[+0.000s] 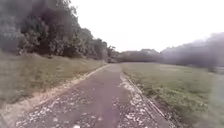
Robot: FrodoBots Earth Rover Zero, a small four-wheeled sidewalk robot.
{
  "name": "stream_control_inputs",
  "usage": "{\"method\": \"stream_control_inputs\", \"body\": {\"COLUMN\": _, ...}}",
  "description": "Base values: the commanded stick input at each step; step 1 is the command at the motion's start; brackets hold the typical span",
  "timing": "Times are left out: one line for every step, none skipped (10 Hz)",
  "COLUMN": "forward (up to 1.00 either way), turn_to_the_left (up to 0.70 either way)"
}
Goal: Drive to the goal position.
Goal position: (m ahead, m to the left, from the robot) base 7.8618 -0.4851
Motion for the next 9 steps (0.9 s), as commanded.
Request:
{"method": "stream_control_inputs", "body": {"forward": 0.7, "turn_to_the_left": 0.0}}
{"method": "stream_control_inputs", "body": {"forward": 0.7, "turn_to_the_left": 0.0}}
{"method": "stream_control_inputs", "body": {"forward": 0.7, "turn_to_the_left": 0.0}}
{"method": "stream_control_inputs", "body": {"forward": 0.7, "turn_to_the_left": 0.0}}
{"method": "stream_control_inputs", "body": {"forward": 0.7, "turn_to_the_left": 0.0}}
{"method": "stream_control_inputs", "body": {"forward": 0.7, "turn_to_the_left": 0.0}}
{"method": "stream_control_inputs", "body": {"forward": 0.7, "turn_to_the_left": 0.0}}
{"method": "stream_control_inputs", "body": {"forward": 0.7, "turn_to_the_left": 0.0}}
{"method": "stream_control_inputs", "body": {"forward": 0.7, "turn_to_the_left": 0.0}}
